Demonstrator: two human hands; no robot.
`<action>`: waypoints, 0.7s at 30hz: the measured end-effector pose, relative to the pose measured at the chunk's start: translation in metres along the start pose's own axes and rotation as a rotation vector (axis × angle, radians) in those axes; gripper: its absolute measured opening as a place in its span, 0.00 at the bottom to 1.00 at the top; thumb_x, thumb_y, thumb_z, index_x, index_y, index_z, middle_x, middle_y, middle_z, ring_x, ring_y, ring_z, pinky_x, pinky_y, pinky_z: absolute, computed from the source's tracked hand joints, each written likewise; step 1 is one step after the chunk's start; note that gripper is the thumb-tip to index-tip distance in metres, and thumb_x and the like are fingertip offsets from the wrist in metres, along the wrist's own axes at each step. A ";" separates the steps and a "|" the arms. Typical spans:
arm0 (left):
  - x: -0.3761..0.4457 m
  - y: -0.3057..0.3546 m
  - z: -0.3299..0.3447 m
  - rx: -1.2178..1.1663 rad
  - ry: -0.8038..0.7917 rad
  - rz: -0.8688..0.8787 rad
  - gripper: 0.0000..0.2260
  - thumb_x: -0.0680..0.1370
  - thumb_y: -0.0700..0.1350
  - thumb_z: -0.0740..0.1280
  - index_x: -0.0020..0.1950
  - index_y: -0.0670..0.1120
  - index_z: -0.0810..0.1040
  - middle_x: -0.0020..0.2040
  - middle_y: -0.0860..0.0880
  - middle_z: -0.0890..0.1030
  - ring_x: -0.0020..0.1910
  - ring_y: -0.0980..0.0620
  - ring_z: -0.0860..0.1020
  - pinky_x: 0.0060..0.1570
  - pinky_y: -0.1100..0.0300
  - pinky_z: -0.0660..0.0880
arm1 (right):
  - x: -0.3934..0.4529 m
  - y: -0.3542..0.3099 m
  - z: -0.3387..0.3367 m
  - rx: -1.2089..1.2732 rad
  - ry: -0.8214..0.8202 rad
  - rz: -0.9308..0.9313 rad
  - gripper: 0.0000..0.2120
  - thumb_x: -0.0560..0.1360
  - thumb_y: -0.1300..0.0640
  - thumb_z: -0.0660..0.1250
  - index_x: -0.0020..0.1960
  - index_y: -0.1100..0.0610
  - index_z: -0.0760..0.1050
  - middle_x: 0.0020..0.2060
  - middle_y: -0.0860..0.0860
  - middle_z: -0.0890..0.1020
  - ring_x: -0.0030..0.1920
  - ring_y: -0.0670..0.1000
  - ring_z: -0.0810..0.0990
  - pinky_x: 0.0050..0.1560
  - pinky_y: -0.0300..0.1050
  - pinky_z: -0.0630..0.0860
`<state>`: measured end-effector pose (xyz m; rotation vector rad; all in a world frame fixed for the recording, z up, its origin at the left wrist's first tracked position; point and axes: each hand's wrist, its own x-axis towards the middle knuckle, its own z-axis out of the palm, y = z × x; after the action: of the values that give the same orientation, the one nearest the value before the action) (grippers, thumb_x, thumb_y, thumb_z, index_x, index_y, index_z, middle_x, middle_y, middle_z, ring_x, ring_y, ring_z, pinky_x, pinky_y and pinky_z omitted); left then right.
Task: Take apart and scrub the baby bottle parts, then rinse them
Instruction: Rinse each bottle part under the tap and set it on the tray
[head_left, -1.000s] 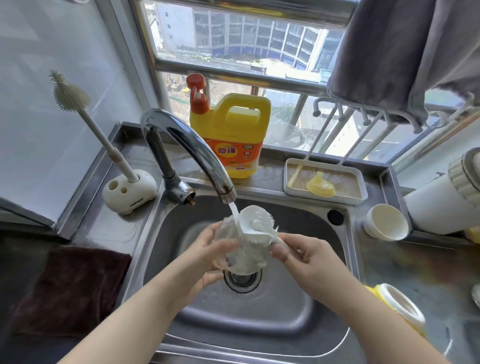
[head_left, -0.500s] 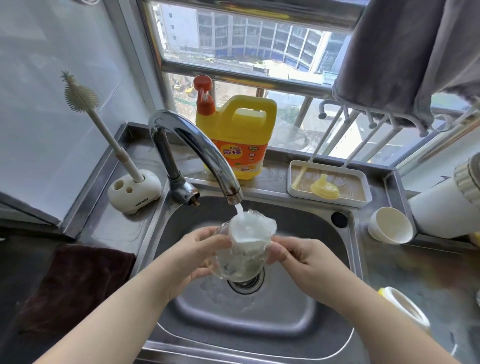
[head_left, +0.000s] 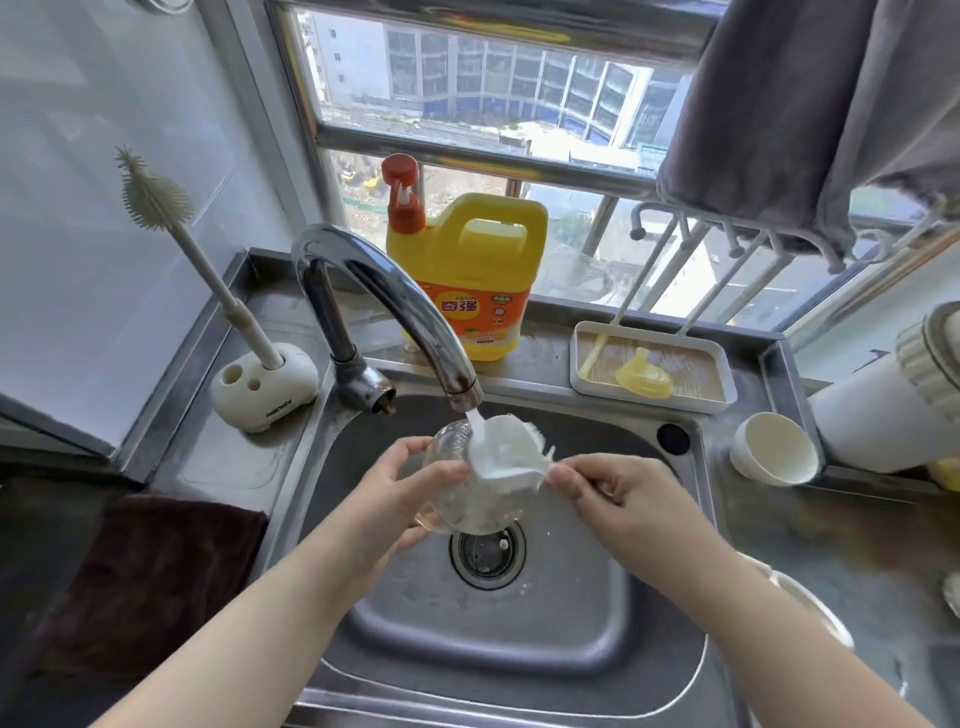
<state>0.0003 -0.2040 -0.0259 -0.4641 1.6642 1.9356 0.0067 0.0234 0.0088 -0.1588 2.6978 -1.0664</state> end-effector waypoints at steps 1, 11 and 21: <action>0.000 0.000 0.001 -0.006 -0.003 0.006 0.34 0.53 0.58 0.74 0.58 0.53 0.74 0.52 0.48 0.82 0.46 0.49 0.83 0.47 0.56 0.77 | -0.001 -0.005 0.002 -0.009 -0.020 -0.022 0.09 0.75 0.41 0.61 0.43 0.41 0.78 0.24 0.43 0.72 0.26 0.44 0.68 0.32 0.43 0.67; -0.013 -0.001 -0.011 0.541 -0.028 0.224 0.53 0.58 0.50 0.81 0.74 0.62 0.53 0.65 0.61 0.61 0.62 0.69 0.65 0.65 0.65 0.63 | -0.002 -0.009 -0.008 0.131 -0.095 0.316 0.16 0.74 0.41 0.64 0.37 0.50 0.80 0.26 0.42 0.80 0.22 0.40 0.68 0.27 0.33 0.63; -0.021 -0.013 -0.004 0.141 -0.109 0.167 0.41 0.57 0.66 0.76 0.67 0.70 0.63 0.67 0.58 0.70 0.60 0.53 0.78 0.60 0.47 0.75 | -0.003 -0.027 0.023 0.495 -0.175 0.420 0.10 0.70 0.48 0.72 0.47 0.53 0.82 0.29 0.43 0.81 0.22 0.37 0.72 0.22 0.27 0.63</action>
<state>0.0246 -0.2103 -0.0251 -0.1671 1.8023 1.9060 0.0164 -0.0110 0.0112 0.3652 2.1010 -1.4471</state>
